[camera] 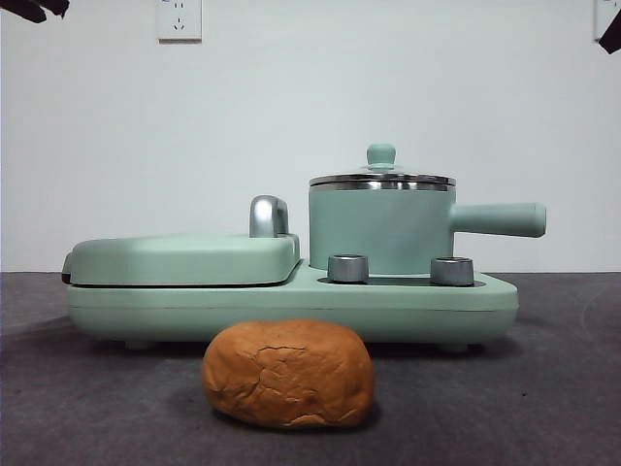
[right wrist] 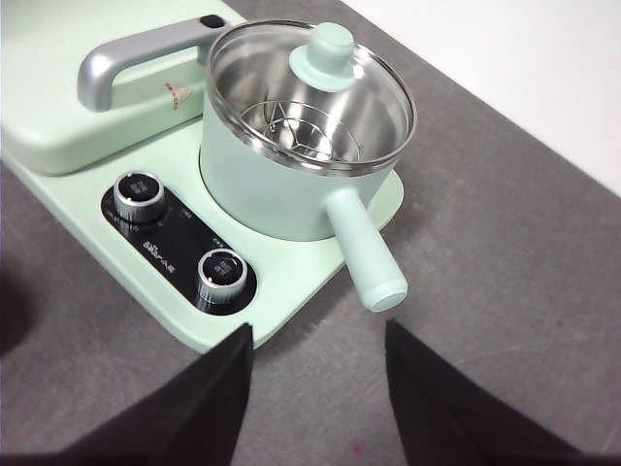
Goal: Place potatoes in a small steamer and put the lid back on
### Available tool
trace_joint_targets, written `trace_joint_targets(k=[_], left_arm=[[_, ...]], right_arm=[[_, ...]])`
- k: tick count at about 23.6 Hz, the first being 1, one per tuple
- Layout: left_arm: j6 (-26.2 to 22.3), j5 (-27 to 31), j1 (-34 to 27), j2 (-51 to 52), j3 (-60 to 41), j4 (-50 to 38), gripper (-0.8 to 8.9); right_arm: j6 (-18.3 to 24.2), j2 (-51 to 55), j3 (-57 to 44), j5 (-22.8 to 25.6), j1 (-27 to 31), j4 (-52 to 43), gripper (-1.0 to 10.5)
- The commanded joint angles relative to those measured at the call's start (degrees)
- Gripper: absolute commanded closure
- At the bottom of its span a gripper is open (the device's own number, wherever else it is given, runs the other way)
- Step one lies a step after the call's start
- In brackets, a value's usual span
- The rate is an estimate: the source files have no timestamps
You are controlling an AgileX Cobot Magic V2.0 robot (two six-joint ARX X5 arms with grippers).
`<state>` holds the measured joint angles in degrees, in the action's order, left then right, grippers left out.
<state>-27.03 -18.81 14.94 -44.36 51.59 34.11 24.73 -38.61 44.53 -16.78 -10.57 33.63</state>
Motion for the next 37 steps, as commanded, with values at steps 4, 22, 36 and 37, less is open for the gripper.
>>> trace_joint_targets(k=[4, 22, 36, 37], left_arm=[[-0.33, 0.02, 1.36, -1.22, 1.38, -0.98, 5.06], [16.35, 4.42, 13.77, -23.06, 2.47, -33.44, 5.06], [17.70, 4.37, 18.43, -45.24, 18.84, -39.74, 5.06], [17.70, 4.35, 18.69, -46.82, 20.48, -39.65, 5.06]], right_arm=[[-5.42, -0.22, 1.14, -0.35, -0.24, -0.57, 7.2], [-9.84, -0.22, 1.14, -0.35, -0.24, -0.61, 7.2], [-10.14, -0.22, 1.14, -0.31, -0.24, -1.07, 7.2], [-10.25, -0.22, 1.14, -0.28, -0.24, -1.07, 7.2]])
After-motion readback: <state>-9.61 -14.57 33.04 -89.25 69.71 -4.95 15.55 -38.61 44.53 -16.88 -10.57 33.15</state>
